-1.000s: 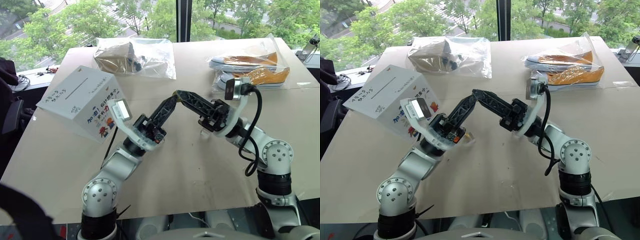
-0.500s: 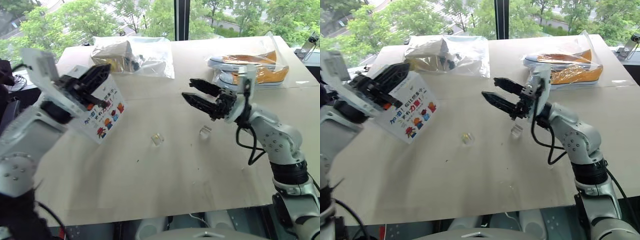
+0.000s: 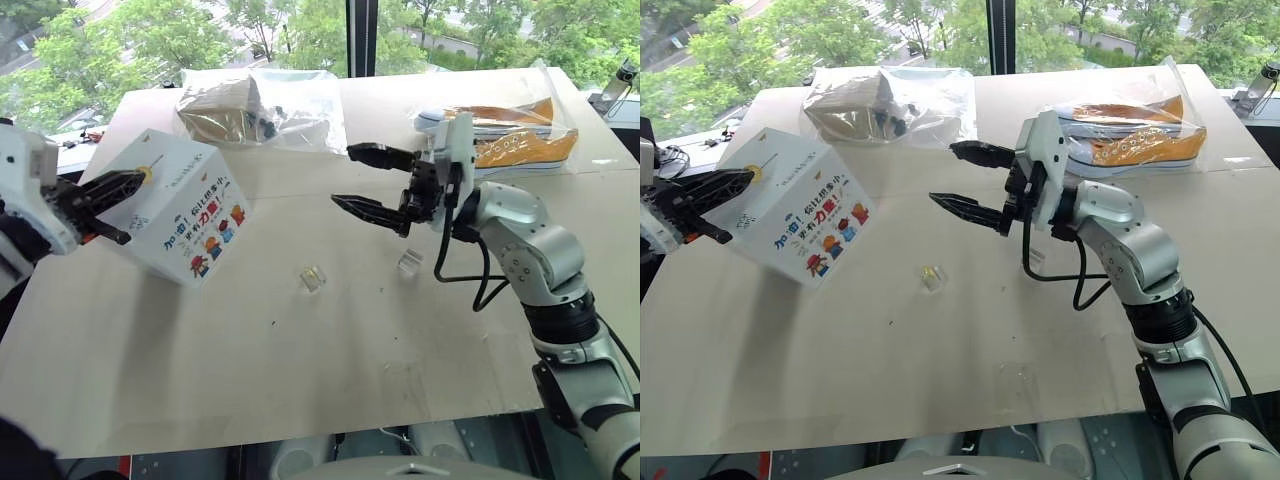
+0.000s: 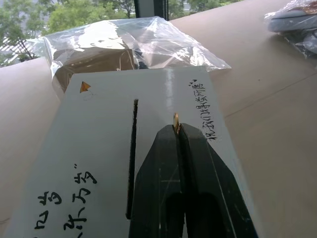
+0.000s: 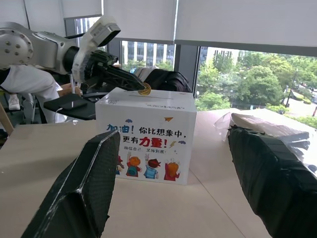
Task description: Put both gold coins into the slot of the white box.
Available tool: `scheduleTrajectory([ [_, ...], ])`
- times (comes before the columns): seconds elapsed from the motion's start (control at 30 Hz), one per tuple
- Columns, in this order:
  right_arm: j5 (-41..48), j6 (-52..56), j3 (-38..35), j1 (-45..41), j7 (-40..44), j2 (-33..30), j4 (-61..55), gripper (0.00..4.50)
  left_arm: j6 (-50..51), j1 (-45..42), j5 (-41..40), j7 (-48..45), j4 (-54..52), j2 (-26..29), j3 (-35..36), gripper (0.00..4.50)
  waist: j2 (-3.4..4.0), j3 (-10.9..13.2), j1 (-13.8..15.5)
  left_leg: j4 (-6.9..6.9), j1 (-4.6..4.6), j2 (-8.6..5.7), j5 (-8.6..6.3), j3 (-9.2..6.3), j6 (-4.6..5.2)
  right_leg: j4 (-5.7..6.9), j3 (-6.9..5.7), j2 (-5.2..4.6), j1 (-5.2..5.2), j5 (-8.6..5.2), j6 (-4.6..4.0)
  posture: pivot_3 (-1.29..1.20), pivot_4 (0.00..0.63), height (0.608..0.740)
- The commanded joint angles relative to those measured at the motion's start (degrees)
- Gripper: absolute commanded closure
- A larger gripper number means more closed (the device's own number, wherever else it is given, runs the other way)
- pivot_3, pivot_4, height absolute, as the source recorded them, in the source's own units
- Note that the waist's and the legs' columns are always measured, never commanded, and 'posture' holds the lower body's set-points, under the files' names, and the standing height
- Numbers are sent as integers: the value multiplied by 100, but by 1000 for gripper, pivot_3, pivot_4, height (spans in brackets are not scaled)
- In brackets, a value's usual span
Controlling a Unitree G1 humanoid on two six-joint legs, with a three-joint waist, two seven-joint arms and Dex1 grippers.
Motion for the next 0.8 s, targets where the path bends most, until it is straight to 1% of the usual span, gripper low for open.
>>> scheduleTrajectory([
  [0.03, -59, -45, -101, 41, -12, 52, -257, 776, -377, -364, 602, -358, 507, 166, -296, 4500, 0, 0, -10, 1, 1, -1, 0, 0, 0, 1, 1, -1, 0, 0, 0, 0, 150, 740],
  [0.27, -88, -11, -173, 141, -47, 70, -370, 776, -747, -850, 1292, -800, 1562, 200, -586, 4500, 2, -1, -68, 1, 6, 0, 0, 3, 0, 12, 6, 1, -2, 0, 0, 0, 150, 740],
  [0.37, -85, 4, -187, 169, -72, 73, -419, 776, -857, -908, 1560, -1010, 1900, 276, -727, 4500, 0, -3, -80, 6, 7, 1, 0, 3, 0, 19, 8, 3, -3, 0, 0, 0, 150, 740],
  [0.5, -107, -1, -186, 192, -97, 85, -431, 776, -633, -1061, 1544, -1071, 1996, 228, -764, 4500, 2, -4, -87, 6, 13, 1, 1, 6, -1, 29, 12, 4, -3, 0, 0, 0, 150, 740],
  [0.63, -119, -4, -183, 228, -134, 108, -466, 776, -285, -1103, 1430, -1103, 1869, 122, -796, 4500, 2, -4, -88, 9, 16, 1, 3, 6, -4, 37, 13, 5, -3, 1, 0, 0, 150, 740],
  [0.73, -129, -16, -195, 268, -147, 108, -475, 719, -44, -1136, 1260, -1080, 1649, -28, -692, 3664, 7, -7, -86, 12, 18, 1, 3, 6, -5, 41, 13, 5, -3, 1, 0, 0, 150, 740],
  [0.8, -151, -27, -198, 286, -146, 100, -467, 719, 38, -1161, 1231, -1029, 1509, -108, -636, 2738, 6, -7, -68, 14, 17, 1, 3, 7, -5, 41, 12, 4, -3, 1, 0, 0, 150, 740],
])
